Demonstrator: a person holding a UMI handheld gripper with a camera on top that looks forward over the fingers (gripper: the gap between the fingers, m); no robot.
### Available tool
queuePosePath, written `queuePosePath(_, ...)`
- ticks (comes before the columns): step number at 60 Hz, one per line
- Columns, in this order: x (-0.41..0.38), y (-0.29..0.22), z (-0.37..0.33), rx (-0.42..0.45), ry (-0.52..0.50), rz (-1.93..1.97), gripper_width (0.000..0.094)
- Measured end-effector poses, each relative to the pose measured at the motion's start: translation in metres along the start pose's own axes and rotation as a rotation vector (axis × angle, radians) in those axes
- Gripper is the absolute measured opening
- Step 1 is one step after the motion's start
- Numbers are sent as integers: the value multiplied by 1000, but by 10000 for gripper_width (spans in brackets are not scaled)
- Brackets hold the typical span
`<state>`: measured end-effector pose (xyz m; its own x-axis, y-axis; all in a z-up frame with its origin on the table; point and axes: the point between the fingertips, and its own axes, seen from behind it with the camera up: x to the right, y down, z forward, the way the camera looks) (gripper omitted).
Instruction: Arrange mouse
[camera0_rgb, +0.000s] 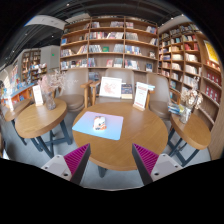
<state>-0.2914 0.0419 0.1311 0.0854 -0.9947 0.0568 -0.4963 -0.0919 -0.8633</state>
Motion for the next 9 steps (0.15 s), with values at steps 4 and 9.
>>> queuePosePath(4, 0, 4, -5, -3, -9, -1, 855)
queuePosePath(9, 0, 8, -10, -7, -19, -1, 854)
